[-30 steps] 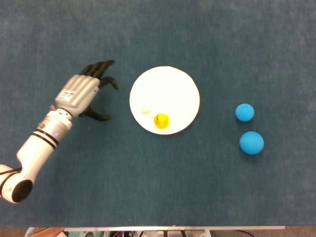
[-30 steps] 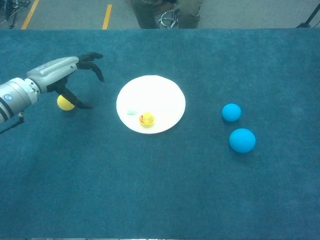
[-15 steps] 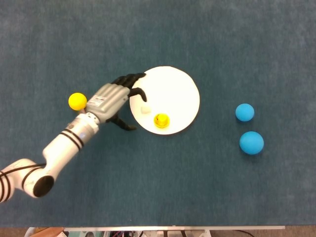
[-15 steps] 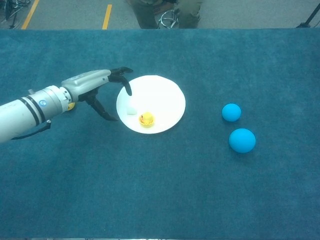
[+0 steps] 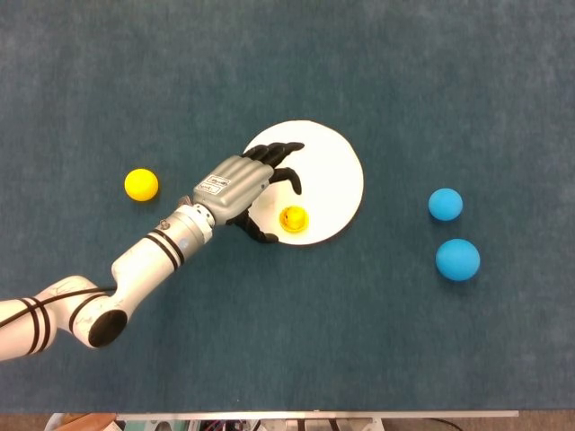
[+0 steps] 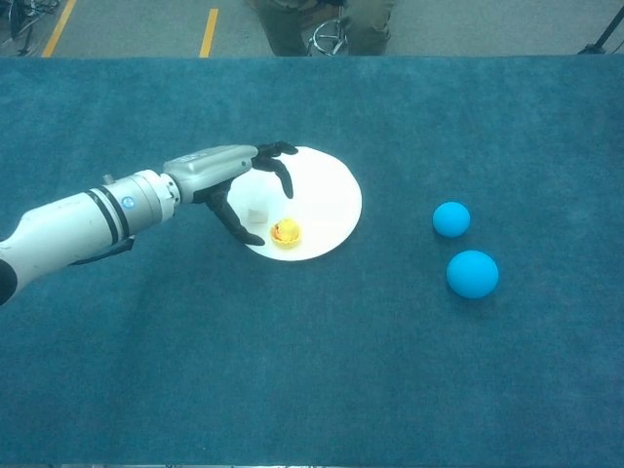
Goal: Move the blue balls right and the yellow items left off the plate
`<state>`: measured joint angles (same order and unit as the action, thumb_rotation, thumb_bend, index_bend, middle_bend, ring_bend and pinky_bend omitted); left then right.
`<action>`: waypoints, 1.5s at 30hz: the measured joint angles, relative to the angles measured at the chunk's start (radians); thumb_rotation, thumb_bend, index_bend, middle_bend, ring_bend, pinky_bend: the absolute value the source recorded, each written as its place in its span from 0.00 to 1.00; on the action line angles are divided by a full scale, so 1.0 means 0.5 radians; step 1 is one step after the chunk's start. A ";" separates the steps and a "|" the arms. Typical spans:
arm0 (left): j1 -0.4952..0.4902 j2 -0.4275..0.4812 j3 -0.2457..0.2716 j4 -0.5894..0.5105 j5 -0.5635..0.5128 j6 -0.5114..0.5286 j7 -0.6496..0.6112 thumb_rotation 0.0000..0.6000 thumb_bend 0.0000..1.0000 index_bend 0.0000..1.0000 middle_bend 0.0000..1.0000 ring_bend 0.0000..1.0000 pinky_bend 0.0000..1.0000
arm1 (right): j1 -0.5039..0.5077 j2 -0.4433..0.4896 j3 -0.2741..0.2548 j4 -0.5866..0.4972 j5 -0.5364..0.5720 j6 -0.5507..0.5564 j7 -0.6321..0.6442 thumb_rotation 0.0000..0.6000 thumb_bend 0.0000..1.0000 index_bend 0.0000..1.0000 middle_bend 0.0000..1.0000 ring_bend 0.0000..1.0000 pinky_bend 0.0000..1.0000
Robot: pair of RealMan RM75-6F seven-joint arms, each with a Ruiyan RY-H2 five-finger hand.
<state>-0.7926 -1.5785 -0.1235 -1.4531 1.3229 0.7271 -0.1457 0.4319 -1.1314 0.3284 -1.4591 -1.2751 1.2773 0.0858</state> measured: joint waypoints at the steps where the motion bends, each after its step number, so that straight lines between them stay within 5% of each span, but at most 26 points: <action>1: -0.005 -0.007 0.004 0.010 -0.002 -0.010 0.001 1.00 0.01 0.35 0.00 0.00 0.09 | -0.002 -0.001 -0.004 -0.001 0.000 0.001 0.001 1.00 0.00 0.31 0.16 0.02 0.04; 18: -0.091 -0.152 0.019 0.236 -0.088 -0.135 0.015 1.00 0.01 0.35 0.00 0.00 0.09 | -0.028 -0.032 -0.052 0.026 -0.004 0.009 0.021 1.00 0.00 0.31 0.16 0.02 0.04; 45: -0.170 -0.173 0.033 0.278 -0.101 -0.225 0.050 1.00 0.01 0.38 0.00 0.00 0.09 | -0.049 -0.063 -0.079 0.058 -0.007 0.018 0.051 1.00 0.00 0.31 0.16 0.02 0.04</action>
<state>-0.8777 -1.6651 -0.1072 -1.3143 1.2724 0.6146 -0.1208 0.4076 -1.1631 0.2890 -1.4300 -1.2785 1.2861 0.1114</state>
